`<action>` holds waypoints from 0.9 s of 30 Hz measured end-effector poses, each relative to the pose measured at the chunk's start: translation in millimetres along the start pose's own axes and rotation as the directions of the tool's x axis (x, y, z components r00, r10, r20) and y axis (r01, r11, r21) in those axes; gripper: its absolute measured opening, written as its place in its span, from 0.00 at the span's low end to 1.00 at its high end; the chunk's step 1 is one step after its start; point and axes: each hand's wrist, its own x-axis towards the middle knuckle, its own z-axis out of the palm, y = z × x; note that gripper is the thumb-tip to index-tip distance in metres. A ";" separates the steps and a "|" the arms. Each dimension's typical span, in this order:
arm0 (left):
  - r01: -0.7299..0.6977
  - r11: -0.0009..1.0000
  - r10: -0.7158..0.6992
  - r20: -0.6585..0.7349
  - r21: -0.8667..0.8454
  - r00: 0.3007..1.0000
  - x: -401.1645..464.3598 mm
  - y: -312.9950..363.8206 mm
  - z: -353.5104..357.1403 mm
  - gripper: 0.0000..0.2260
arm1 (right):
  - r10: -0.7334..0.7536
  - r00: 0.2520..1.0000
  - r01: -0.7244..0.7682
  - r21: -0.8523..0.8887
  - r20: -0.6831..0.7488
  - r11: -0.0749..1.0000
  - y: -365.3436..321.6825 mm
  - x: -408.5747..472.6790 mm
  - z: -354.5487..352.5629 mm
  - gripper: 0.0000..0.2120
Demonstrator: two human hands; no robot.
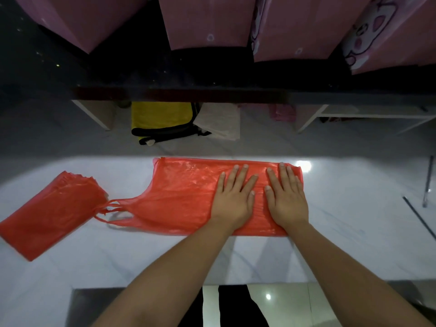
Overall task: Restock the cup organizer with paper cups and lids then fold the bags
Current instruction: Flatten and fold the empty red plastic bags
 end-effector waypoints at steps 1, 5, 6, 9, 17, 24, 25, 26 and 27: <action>0.017 1.000 -0.017 -0.003 0.001 1.000 -5.1 -9.7 -1.5 0.24 | 0.003 1.000 -0.003 -0.003 -0.005 1.000 2.0 -2.5 1.8 0.27; 0.148 0.989 -0.147 -0.016 0.029 0.989 -26.2 -63.8 -15.9 0.24 | 0.008 1.000 -0.009 -0.009 -0.007 1.000 2.9 -1.8 1.6 0.27; 0.176 0.984 -0.176 -0.020 0.038 0.984 -32.7 -78.1 -20.1 0.24 | 0.011 1.000 -0.011 -0.010 -0.001 1.000 2.0 -1.1 0.7 0.28; 0.233 0.972 -0.231 -0.043 0.044 0.972 -54.2 -119.7 -31.3 0.24 | 0.015 1.000 -0.015 -0.008 0.011 1.000 -1.5 -2.5 -0.6 0.28; 0.298 0.953 -0.295 -0.053 0.054 0.954 -97.8 -196.2 -49.0 0.24 | 0.018 1.000 -0.018 -0.010 0.025 1.000 -4.9 -1.8 -1.0 0.28; 0.278 0.957 -0.277 -0.023 0.079 0.961 -107.8 -212.0 -53.9 0.25 | 0.009 0.998 -0.008 -0.006 0.054 1.000 -7.0 1.1 -3.3 0.29; 0.279 0.957 -0.278 -0.022 0.084 0.960 -109.7 -210.4 -55.9 0.25 | 0.009 0.998 -0.009 0.004 0.065 1.000 -6.5 -0.4 -3.7 0.29; 0.287 0.954 -0.285 -0.035 0.083 0.958 -113.5 -207.7 -59.2 0.25 | 0.006 0.998 -0.007 0.015 0.065 1.000 -6.7 -2.7 -5.5 0.30; 0.302 0.950 -0.298 -0.060 0.076 0.953 -120.3 -204.7 -62.7 0.25 | -0.004 0.999 0.003 0.021 0.049 1.000 -8.0 -5.8 -7.3 0.30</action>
